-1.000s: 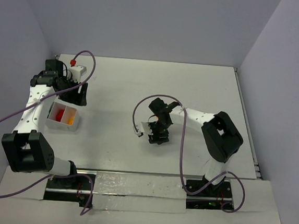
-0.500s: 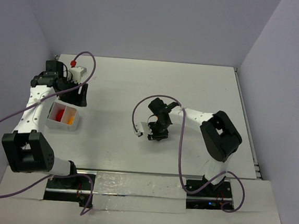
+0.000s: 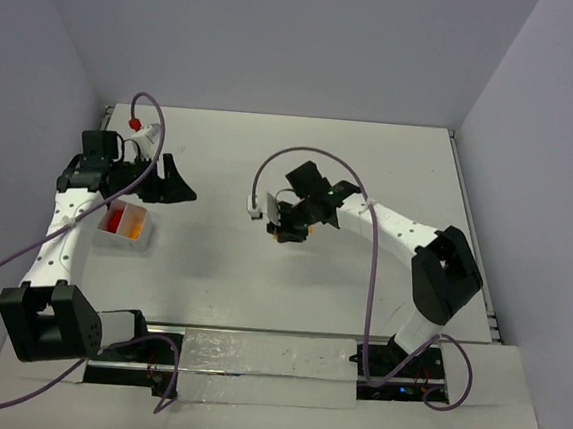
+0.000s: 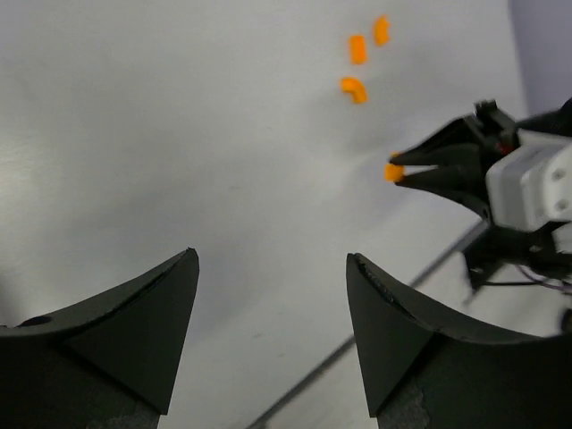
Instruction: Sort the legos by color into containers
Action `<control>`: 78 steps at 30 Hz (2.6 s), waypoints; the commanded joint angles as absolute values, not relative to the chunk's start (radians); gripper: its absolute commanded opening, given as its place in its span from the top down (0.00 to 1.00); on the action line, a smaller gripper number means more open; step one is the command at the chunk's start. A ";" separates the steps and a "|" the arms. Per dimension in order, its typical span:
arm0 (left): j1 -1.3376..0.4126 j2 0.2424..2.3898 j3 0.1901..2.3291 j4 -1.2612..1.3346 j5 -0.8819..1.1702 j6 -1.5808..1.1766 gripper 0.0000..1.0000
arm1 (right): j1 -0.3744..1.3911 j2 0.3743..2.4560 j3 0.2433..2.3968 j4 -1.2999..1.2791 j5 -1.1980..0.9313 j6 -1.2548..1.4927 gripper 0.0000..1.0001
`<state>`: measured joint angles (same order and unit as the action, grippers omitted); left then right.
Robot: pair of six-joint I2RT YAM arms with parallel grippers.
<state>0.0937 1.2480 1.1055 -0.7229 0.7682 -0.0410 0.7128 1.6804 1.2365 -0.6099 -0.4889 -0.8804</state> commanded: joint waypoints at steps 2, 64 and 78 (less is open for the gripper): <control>0.078 1.239 0.960 -0.437 1.022 -0.396 0.27 | 0.713 1.631 1.403 -0.397 -0.634 -0.433 0.86; -0.070 1.330 1.048 -0.328 0.990 -0.631 1.00 | 0.798 1.696 1.578 -0.401 -0.463 -0.230 0.21; 0.025 1.281 1.205 -0.842 0.023 0.170 1.00 | 0.678 1.606 1.393 -0.400 -0.457 -0.222 0.03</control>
<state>-0.0020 1.3128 1.2290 -0.7608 0.3212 -0.0256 0.7075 1.6628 1.4207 -0.4080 -0.4706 -0.2246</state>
